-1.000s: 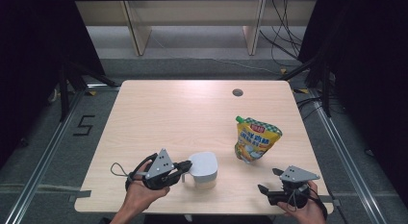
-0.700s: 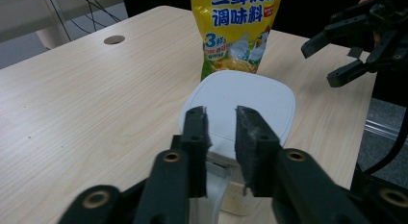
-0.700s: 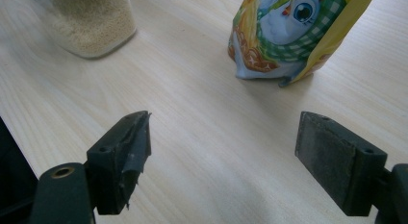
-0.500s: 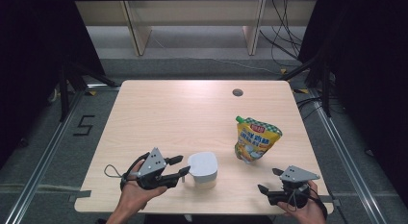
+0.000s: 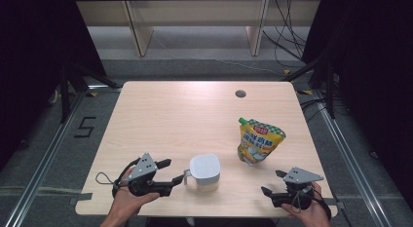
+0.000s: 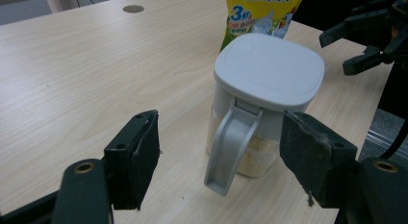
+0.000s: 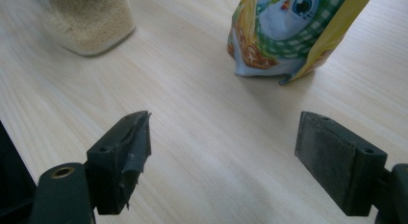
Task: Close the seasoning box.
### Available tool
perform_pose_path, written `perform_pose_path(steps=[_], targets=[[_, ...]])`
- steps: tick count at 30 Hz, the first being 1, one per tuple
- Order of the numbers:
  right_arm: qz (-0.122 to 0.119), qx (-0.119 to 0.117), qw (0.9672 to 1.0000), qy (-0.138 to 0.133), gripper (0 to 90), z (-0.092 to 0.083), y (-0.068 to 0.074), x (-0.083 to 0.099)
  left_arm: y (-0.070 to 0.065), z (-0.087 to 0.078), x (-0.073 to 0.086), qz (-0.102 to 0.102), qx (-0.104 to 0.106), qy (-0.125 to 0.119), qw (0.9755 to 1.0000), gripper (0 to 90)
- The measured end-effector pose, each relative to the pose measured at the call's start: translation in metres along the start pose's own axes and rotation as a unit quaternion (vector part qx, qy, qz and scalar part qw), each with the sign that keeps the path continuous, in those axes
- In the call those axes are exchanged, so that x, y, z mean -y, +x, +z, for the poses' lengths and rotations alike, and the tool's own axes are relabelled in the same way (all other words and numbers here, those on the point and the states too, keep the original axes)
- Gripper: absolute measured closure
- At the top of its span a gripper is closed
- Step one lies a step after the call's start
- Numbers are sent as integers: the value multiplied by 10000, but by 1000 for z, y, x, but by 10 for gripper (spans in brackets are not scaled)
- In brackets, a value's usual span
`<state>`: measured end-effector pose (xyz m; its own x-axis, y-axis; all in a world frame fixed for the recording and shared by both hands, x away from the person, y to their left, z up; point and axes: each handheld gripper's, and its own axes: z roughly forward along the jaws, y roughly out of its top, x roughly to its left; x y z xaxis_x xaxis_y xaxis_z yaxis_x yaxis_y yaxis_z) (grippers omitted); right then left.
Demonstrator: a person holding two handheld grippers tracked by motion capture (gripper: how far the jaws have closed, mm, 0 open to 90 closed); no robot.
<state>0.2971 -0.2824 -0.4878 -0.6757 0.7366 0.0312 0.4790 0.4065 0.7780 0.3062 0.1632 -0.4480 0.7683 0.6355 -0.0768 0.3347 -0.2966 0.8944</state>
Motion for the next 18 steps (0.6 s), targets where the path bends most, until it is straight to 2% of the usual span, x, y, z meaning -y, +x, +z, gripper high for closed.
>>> perform_pose_path(steps=[1,5,6,7,12,14,16,17,18], targets=[[-148,53,9999,-42,211,1,-4,0,0,0,2,-23,-34,21,10000,293],[-127,42,9999,-40,211,0,-3,-1,1,-1,8,-19,-38,89,10000,285],[-180,40,9998,-42,211,0,-3,-1,0,-2,14,-55,-93,137,9998,283],[-156,33,9999,-39,211,0,-2,-1,1,-3,16,0,-105,162,9998,281],[-149,12,9999,-37,211,-1,-2,0,2,-5,27,-18,-201,257,9995,279],[-175,84,9998,-63,211,-2,-2,0,2,-5,29,23,-208,305,9993,277],[-175,89,9998,-65,211,-2,-1,-2,-2,-6,34,-75,-263,389,9989,277],[-180,84,9998,-58,211,-2,1,-2,-1,-7,36,86,-248,405,9988,276],[-132,68,9999,-14,212,-2,4,-2,-4,-7,40,-99,-263,341,9990,275]])
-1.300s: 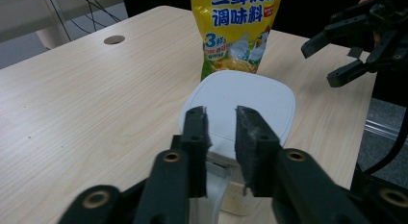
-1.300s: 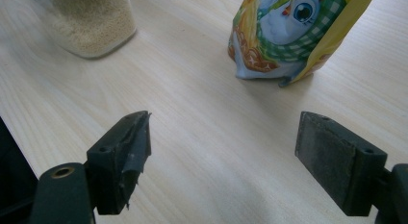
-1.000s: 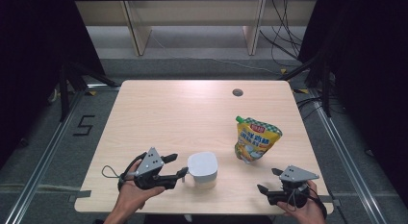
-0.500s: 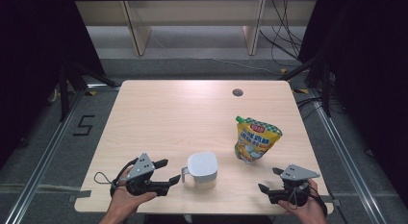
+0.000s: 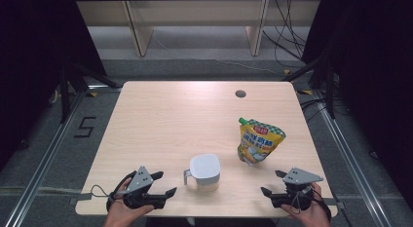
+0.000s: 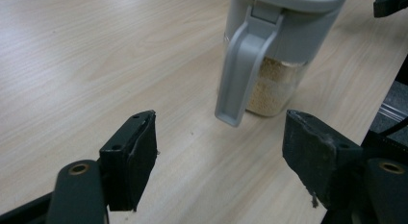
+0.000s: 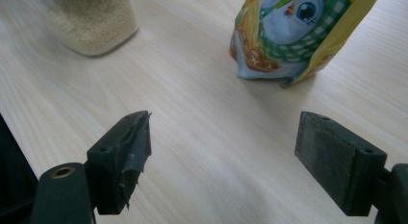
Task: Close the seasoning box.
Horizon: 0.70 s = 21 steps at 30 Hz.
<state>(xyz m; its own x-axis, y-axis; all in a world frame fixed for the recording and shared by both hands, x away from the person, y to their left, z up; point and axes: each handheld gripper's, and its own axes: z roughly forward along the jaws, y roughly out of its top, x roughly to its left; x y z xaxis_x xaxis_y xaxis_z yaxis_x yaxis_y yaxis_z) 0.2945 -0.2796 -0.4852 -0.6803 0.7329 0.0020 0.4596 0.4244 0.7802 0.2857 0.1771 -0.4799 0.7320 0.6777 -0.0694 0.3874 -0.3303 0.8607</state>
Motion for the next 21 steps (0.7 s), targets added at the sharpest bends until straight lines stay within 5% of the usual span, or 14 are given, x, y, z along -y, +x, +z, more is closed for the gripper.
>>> perform_pose_path(steps=[2,5,8,10,16,17,18,21], targets=[[-43,17,10000,2,212,0,0,0,2,-2,2,221,-20,118,9997,273],[-30,-73,10000,-46,212,0,-3,1,-2,-2,6,61,-68,111,9999,270],[-81,-99,9999,30,199,1,-4,1,-3,-1,8,319,-44,199,9993,263],[-102,-197,9998,-16,178,1,-4,1,-7,1,10,172,-50,270,9995,255],[-182,-214,9995,168,163,3,-1,1,-7,7,12,411,-3,407,9983,251],[-136,-213,9995,176,163,3,0,2,-10,8,13,167,-12,360,9992,251],[-188,-254,9993,184,163,4,-1,1,-7,6,13,342,-61,464,9983,251],[-219,-231,9993,213,163,5,-1,2,-8,8,14,170,-38,377,9991,251]])
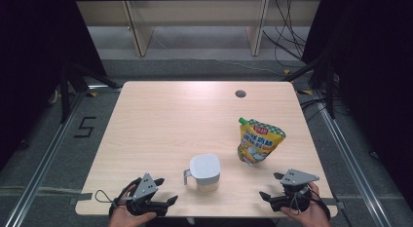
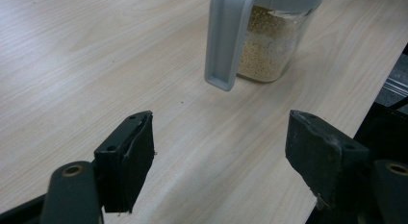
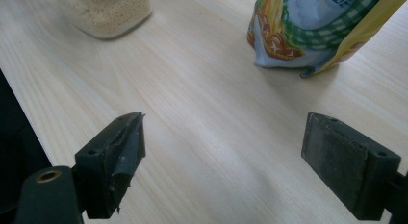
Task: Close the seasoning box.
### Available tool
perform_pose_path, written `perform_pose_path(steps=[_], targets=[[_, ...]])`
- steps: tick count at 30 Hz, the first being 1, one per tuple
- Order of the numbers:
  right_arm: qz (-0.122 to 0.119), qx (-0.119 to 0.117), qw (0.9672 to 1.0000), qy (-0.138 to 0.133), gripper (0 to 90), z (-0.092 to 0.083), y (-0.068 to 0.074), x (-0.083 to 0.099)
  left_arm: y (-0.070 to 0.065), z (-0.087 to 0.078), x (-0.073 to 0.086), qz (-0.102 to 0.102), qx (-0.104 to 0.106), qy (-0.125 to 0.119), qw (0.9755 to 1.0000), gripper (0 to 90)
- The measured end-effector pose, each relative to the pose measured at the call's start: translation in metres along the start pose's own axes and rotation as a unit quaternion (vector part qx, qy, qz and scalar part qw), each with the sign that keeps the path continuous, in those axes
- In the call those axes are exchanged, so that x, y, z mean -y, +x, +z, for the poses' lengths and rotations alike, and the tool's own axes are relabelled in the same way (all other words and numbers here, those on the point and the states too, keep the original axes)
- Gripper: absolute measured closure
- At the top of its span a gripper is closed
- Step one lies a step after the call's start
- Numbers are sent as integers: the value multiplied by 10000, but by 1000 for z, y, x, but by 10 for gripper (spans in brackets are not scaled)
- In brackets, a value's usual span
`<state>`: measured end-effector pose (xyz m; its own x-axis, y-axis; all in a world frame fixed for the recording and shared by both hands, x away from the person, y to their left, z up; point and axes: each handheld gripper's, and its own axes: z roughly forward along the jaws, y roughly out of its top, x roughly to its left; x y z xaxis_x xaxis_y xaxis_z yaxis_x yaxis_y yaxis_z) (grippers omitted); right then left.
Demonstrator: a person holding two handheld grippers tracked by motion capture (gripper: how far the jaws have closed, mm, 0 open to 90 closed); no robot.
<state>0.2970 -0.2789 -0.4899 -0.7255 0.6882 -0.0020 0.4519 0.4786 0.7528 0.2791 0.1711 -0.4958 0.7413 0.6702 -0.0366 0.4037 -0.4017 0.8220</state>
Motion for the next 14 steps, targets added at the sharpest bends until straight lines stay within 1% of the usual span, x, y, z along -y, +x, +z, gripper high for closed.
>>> perform_pose_path(steps=[1,2,3,4,6,7,8,9,10,11,12,13,14], targets=[[15,34,10000,13,163,0,-1,0,4,-1,0,199,-52,53,9998,249],[38,25,10000,40,163,0,-1,1,4,-1,0,199,-52,53,9998,248],[143,12,9999,80,163,-1,0,1,4,0,0,115,-33,84,9999,248],[10,-10,10000,47,163,0,-3,1,4,1,1,76,-46,105,9999,248],[9,-3,10000,62,163,0,-3,1,4,3,1,106,-60,68,9999,243],[57,33,9999,124,163,0,-4,2,4,3,1,67,-124,111,9998,237],[71,27,9999,142,163,0,-4,2,6,3,1,137,-117,68,9998,234],[58,31,9999,139,163,0,-5,2,6,2,1,61,-149,74,9998,232],[67,63,9998,158,163,1,-5,3,9,1,0,265,-187,105,9994,227],[95,63,9998,149,163,1,-5,3,8,2,1,34,-195,60,9998,221],[71,21,9998,158,163,1,-6,3,12,0,1,141,-291,159,9994,217],[82,11,9998,179,163,1,-6,3,14,1,1,100,-358,146,9992,215],[21,86,9998,151,163,0,-7,4,14,1,1,100,-358,146,9992,212]])
